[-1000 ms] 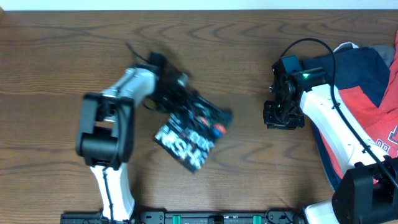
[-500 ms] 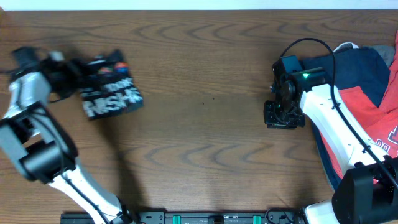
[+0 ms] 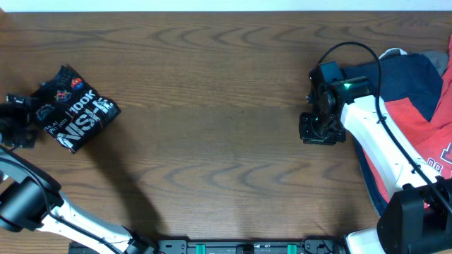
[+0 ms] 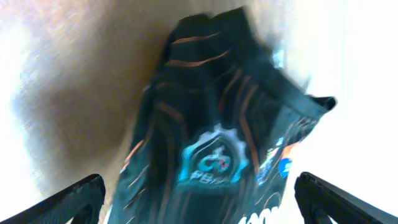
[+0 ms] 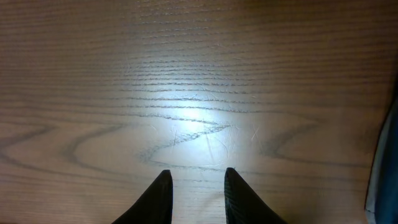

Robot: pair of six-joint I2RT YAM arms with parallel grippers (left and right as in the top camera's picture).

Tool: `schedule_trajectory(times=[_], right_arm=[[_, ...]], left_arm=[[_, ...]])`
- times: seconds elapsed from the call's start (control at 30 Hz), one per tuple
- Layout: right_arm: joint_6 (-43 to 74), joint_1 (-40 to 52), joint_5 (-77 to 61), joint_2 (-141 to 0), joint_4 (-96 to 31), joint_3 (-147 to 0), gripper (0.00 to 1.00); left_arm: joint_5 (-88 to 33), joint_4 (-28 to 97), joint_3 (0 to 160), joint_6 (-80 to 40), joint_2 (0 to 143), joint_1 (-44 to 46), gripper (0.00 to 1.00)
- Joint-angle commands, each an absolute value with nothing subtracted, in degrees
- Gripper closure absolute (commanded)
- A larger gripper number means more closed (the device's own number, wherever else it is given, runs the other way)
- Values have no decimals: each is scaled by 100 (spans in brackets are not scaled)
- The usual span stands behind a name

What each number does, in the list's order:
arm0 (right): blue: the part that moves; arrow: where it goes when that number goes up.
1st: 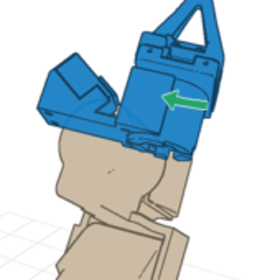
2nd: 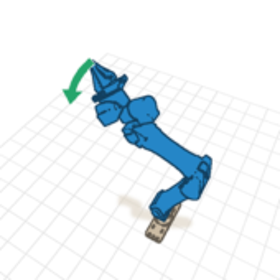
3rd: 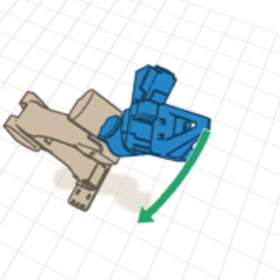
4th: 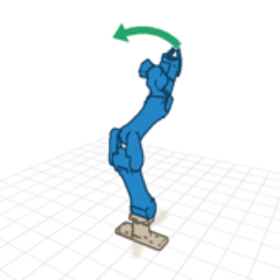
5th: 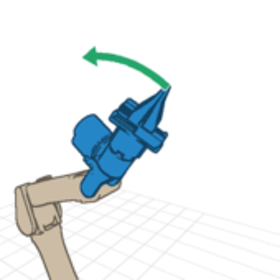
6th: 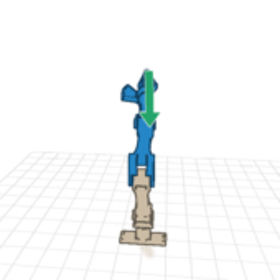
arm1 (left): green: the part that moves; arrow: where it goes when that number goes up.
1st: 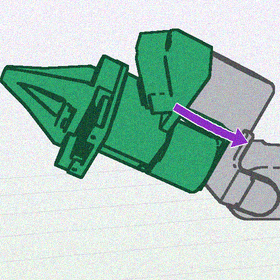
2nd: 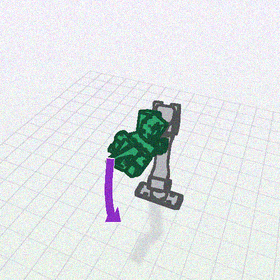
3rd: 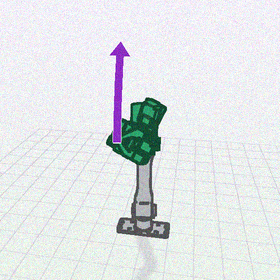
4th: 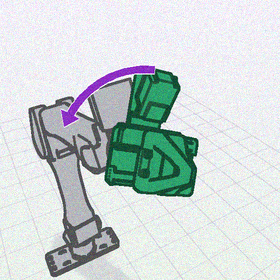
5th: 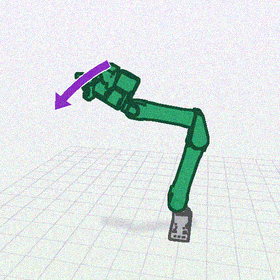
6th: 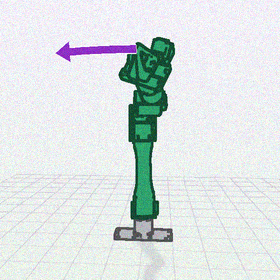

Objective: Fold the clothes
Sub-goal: 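Carry the folded jersey to the table's left side with the left gripper, then release the jersey and retract the left gripper toward the base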

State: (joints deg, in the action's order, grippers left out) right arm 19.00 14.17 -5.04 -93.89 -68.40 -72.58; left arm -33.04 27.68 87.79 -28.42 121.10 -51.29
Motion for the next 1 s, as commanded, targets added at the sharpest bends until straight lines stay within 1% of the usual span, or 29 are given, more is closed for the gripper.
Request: schedule_trajectory(times=[0.0, 0.07, 0.1, 0.13, 0.17, 0.2, 0.33, 0.43, 0.57, 0.63, 0.7, 0.77, 0.83, 0.9, 0.97], right_arm=[[1839, 1382, -429, -9314, -6836, -7255, 73], [1841, 1382, -434, -9317, -6810, -7255, 73], [1839, 1382, -458, -9317, -6772, -7255, 70], [1841, 1382, -506, -9317, -6718, -7255, 52], [1841, 1382, -565, -9317, -6652, -7255, 41], [1839, 1382, -657, -9317, -6541, -7255, 37], [1839, 1382, -1000, -9317, -5937, -7255, 25], [1839, 1382, -1181, -9319, -5424, -7255, 13], [1839, 1376, -1229, -9319, -4810, -7255, 1], [1837, 1341, -1232, -9319, -4530, -7255, 1], [1835, 1253, -1229, -9319, -4390, -7258, 1], [1811, 1087, -1229, -9319, -4462, -7260, 1], [1708, 919, -1225, -9319, -4733, -7262, 1], [1588, 694, -1227, -9319, -5251, -7266, 1], [1474, 504, -1227, -9317, -5800, -7266, 1]], left_arm=[[-3361, 2943, 8847, -2598, 11977, -5164, 2], [-3155, 3098, 8847, -2510, 11762, -5133, 2], [-3055, 3146, 8847, -2497, 11636, -5092, 2], [-3037, 3155, 8847, -2403, 11500, -5030, 2], [-3037, 3155, 8847, -2338, 11380, -4958, 2], [-3037, 3148, 8847, -2281, 11260, -4866, 2], [-3037, 3155, 8847, -1896, 10785, -4200, 2], [-3037, 3258, 8847, -1629, 10584, -3444, 2], [-3035, 3452, 8840, -1459, 10573, -2259, 2], [-3028, 3651, 8836, -1398, 10621, -1559, 2], [-2928, 3879, 8836, -1081, 10680, -947, 2], [-2438, 4276, 8836, -934, 10704, -388, 2], [-1841, 4882, 8836, -919, 10704, 54, 2], [-1365, 5741, 8836, -880, 10704, 423, 2], [-1205, 6558, 8836, -878, 10704, 655, 2]])
